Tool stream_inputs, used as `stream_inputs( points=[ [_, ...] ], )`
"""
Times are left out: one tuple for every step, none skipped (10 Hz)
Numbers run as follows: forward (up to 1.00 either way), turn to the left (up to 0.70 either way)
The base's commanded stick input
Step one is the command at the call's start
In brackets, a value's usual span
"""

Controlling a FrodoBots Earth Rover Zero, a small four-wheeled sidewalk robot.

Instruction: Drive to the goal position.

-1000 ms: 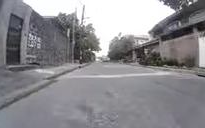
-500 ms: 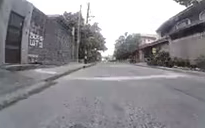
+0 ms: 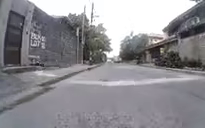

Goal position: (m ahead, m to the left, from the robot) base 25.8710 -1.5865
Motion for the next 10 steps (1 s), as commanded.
stream_inputs(
  points=[
    [1.00, 0.11],
    [1.00, 0.11],
    [1.00, 0.07],
    [1.00, -0.03],
    [1.00, -0.14],
    [1.00, -0.24],
    [1.00, -0.29],
    [1.00, -0.29],
    [1.00, -0.29],
    [1.00, -0.29]
  ],
)
